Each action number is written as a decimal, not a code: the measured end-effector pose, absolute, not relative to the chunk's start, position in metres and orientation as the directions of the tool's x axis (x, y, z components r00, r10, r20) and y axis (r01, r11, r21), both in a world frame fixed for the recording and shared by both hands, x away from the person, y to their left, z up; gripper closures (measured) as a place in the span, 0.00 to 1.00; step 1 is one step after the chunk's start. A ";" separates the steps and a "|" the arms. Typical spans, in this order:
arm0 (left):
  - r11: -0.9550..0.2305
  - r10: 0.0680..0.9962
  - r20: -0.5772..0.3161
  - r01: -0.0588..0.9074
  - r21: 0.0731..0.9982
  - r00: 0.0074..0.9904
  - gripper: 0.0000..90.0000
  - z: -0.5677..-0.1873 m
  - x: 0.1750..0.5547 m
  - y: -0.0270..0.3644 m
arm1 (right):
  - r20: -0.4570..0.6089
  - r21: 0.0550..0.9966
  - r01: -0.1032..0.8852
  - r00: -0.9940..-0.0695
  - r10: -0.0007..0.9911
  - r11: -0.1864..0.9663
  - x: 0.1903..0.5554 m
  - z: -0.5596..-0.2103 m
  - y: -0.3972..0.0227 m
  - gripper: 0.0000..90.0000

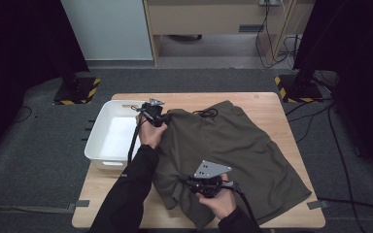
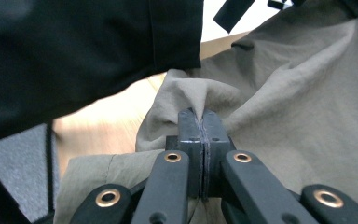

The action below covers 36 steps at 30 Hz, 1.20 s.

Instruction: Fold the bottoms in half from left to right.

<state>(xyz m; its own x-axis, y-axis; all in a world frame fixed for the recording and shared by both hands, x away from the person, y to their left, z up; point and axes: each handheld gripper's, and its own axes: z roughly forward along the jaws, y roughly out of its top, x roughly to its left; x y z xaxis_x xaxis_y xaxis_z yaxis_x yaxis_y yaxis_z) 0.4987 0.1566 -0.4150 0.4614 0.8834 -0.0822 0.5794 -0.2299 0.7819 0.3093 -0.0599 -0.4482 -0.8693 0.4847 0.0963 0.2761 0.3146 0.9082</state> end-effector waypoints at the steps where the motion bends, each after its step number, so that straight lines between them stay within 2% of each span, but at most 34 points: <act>1: -0.218 0.883 -0.096 0.581 0.784 0.460 0.93 -0.411 0.498 0.157 | 0.097 0.911 0.273 -0.869 0.485 0.308 0.309 -0.443 -0.063 1.00; 10: -0.205 0.875 -0.125 0.593 0.779 0.468 0.92 -0.389 0.509 0.136 | 0.052 0.937 0.231 -0.835 0.547 0.263 0.309 -0.408 -0.111 1.00; 14: -0.159 0.861 -0.185 0.595 0.788 0.474 0.92 -0.382 0.521 0.116 | 0.048 0.944 0.231 -0.803 0.594 0.236 0.310 -0.402 -0.138 1.00; 22: -0.140 0.834 -0.223 0.585 0.799 0.505 0.90 -0.376 0.543 0.063 | 0.055 0.950 0.257 -0.692 0.720 0.175 0.310 -0.398 -0.192 0.99; 26: -0.123 0.811 -0.233 0.546 0.829 0.537 0.89 -0.382 0.549 0.034 | 0.077 0.944 0.303 -0.594 0.801 0.134 0.311 -0.404 -0.218 0.99; 27: -0.097 0.794 -0.247 0.518 0.850 0.555 0.86 -0.385 0.551 0.028 | 0.081 0.940 0.318 -0.558 0.826 0.123 0.312 -0.407 -0.225 0.99; 30: 0.026 0.701 -0.347 0.464 0.885 0.623 0.61 -0.393 0.555 0.010 | 0.039 0.912 0.390 -0.387 0.921 0.125 0.317 -0.419 -0.245 0.96; 33: 0.015 0.678 -0.297 0.391 0.920 0.672 0.45 -0.391 0.551 0.005 | -0.040 0.887 0.436 -0.252 0.967 0.150 0.322 -0.430 -0.258 0.81; 36: -0.040 0.695 -0.220 0.343 0.939 0.684 0.41 -0.385 0.542 0.014 | -0.054 0.902 0.407 -0.232 0.971 0.148 0.323 -0.428 -0.262 0.70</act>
